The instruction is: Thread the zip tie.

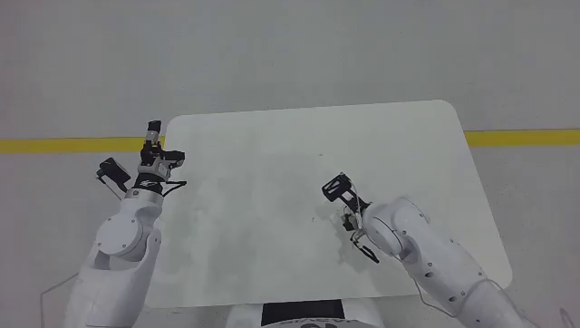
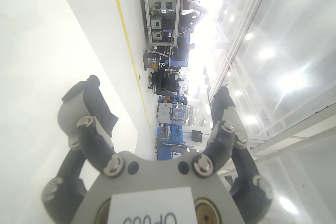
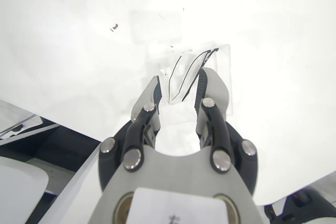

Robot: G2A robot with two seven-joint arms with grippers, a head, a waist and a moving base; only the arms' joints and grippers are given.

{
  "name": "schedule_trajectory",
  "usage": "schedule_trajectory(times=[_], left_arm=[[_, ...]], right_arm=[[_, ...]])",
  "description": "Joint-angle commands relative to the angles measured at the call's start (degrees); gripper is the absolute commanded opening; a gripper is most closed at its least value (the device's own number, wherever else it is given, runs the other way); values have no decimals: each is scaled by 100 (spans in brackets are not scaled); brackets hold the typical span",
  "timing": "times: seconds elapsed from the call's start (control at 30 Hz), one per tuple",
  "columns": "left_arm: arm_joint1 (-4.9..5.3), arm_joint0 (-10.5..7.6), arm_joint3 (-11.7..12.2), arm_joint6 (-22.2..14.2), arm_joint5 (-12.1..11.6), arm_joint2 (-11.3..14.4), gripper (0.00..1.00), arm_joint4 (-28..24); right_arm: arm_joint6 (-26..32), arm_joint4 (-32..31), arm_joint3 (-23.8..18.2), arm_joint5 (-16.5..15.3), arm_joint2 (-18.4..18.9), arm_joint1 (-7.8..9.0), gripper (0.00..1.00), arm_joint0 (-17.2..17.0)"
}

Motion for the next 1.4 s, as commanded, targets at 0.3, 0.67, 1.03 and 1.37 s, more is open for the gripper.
schedule_trajectory(times=[0.3,0.67,1.03,1.37], left_arm=[[0,0,0,0,0,0,100,0],[0,0,0,0,0,0,100,0],[0,0,0,0,0,0,100,0],[0,0,0,0,0,0,100,0]], right_arm=[[22,-1,86,-17,-30,-58,25,69],[85,-120,319,75,-148,-134,20,134],[140,-164,440,67,-200,-191,16,155],[144,-246,585,158,-208,-245,17,185]])
